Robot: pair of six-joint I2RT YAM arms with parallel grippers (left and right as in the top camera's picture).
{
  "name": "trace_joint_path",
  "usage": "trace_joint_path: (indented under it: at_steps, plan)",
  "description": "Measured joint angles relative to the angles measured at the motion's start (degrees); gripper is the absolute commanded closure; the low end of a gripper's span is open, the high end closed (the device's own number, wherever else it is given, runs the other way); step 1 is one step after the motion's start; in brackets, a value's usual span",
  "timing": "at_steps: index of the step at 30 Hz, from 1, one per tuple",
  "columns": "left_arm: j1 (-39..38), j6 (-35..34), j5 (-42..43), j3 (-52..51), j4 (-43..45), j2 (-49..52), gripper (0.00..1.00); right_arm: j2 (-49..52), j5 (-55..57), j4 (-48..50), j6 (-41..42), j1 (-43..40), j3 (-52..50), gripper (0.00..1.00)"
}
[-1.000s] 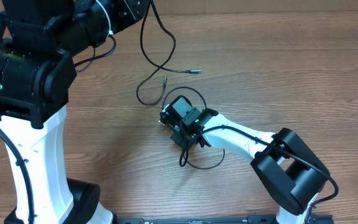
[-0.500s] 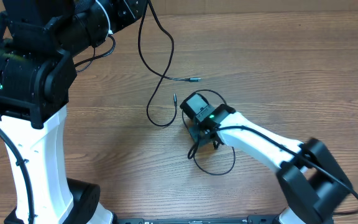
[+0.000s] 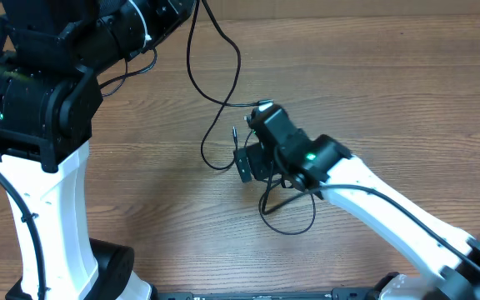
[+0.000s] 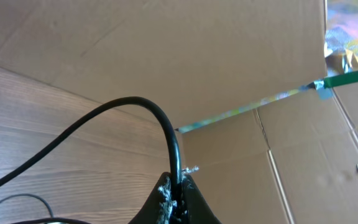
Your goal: Untangle cables
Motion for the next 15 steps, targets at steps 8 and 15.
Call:
trace_joint_path:
  at_steps: [8,15]
  plan:
    - [0.00,-0.98,0.00,0.00,-2.93,0.00,0.96,-15.50,-7.34,2.19,0.68,0.00,5.86,0.00]
    - [-2.27,-1.14,0.02,0.00,-7.10,0.00,0.96,-26.23,-8.83,8.87,-0.09,0.00,6.71,0.10]
